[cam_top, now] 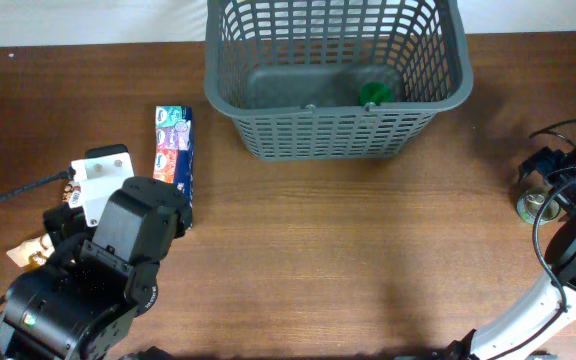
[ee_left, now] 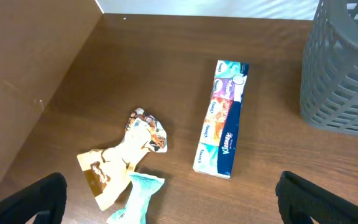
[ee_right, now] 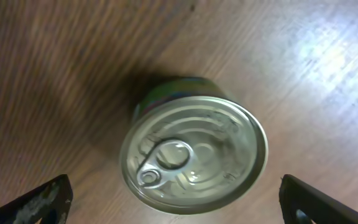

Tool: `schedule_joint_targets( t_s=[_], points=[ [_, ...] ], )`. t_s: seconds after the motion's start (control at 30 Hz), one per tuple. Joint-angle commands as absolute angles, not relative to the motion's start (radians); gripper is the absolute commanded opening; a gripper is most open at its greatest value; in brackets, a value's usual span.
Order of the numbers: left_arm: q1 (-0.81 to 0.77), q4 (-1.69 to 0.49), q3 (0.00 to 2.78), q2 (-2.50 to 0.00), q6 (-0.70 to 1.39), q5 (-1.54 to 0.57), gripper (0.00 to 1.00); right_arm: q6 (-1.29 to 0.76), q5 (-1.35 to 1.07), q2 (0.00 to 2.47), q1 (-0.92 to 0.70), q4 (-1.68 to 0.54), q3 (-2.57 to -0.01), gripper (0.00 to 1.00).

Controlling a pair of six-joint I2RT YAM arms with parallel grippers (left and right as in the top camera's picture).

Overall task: Pack container
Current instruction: 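Lower the right gripper over the round tuna can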

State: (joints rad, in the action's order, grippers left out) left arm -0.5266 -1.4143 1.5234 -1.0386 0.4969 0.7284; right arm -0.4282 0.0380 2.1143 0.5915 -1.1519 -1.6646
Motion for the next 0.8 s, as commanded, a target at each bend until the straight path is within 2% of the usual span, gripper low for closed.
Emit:
schedule_joint_targets(
  t_s=[0.0, 0.77],
  points=[
    [-0.521, -1.415, 1.534, -1.039, 0.492, 0.718, 1.0, -0.397, 0.018, 2.134, 0.596, -1.143, -1.658, 0.99],
    [-0.521, -1.415, 1.534, -1.039, 0.492, 0.718, 1.0, -0.426, 0.1, 2.134, 0.596, -1.137, -1.658, 0.99]
  ],
)
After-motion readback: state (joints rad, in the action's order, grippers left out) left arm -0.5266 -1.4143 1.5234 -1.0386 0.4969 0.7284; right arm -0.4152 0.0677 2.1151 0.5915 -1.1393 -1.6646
